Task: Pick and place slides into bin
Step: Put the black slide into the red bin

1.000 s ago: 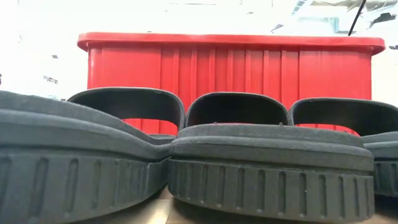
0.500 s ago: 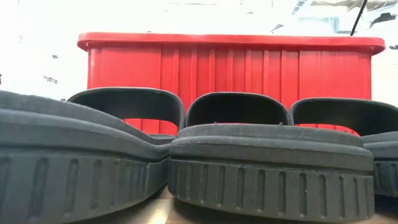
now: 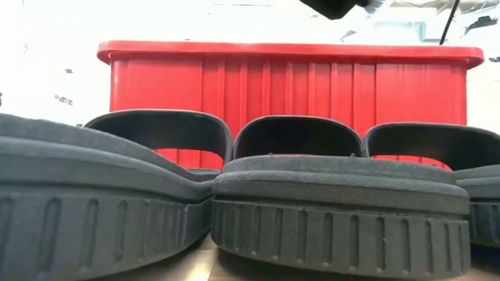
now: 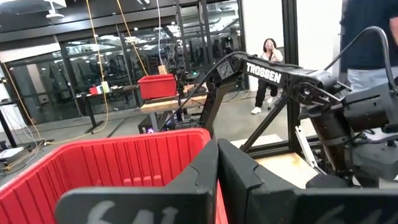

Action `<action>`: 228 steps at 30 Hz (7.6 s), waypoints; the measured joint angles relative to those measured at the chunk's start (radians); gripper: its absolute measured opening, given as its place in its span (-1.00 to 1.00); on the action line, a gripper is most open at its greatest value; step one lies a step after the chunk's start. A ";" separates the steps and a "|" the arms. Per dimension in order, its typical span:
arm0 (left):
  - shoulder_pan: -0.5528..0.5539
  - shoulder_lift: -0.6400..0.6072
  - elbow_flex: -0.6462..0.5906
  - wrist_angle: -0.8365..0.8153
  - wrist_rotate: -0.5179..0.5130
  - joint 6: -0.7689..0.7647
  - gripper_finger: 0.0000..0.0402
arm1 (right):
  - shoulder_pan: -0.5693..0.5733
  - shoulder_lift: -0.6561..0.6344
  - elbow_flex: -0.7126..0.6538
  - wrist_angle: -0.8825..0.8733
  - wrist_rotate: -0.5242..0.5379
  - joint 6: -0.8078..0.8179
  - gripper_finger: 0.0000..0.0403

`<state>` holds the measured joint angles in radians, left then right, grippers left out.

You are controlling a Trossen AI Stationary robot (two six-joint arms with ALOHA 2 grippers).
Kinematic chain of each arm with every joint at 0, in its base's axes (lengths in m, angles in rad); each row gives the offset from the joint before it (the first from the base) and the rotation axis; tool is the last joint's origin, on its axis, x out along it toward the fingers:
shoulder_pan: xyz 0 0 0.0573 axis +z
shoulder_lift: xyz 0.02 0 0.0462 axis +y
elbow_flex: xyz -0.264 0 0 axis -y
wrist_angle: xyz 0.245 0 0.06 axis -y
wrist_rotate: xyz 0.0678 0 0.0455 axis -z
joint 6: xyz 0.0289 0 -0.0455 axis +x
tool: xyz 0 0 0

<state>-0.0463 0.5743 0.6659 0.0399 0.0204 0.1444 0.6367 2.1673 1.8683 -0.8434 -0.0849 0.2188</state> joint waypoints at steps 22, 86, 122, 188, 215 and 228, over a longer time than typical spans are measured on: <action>0.000 0.000 0.000 -0.012 0.000 -0.015 -1.00 | 0.016 0.131 0.003 -0.018 0.085 -0.148 -0.06; 0.000 0.000 0.000 -0.112 0.022 -0.064 -1.00 | 0.043 0.169 0.187 -0.453 0.138 0.117 -1.00; 0.000 0.004 0.000 -0.140 -0.034 -0.254 -1.00 | 0.156 0.135 0.488 -0.728 0.330 0.114 -1.00; -0.305 0.409 0.001 0.139 -0.167 -0.470 -1.00 | 0.235 -0.279 0.423 -0.689 0.592 0.265 -1.00; -0.305 0.410 0.000 0.073 -0.018 -0.385 -1.00 | 0.231 -0.205 -0.060 -0.016 0.417 0.648 0.10; -0.307 0.410 0.000 0.029 0.026 -0.342 -1.00 | 0.161 -0.083 -0.058 0.023 0.345 0.708 -0.06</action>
<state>-0.3534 0.9840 0.6659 0.0689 0.0468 -0.1979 0.7974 2.0838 1.8107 -0.8204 0.2597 0.9266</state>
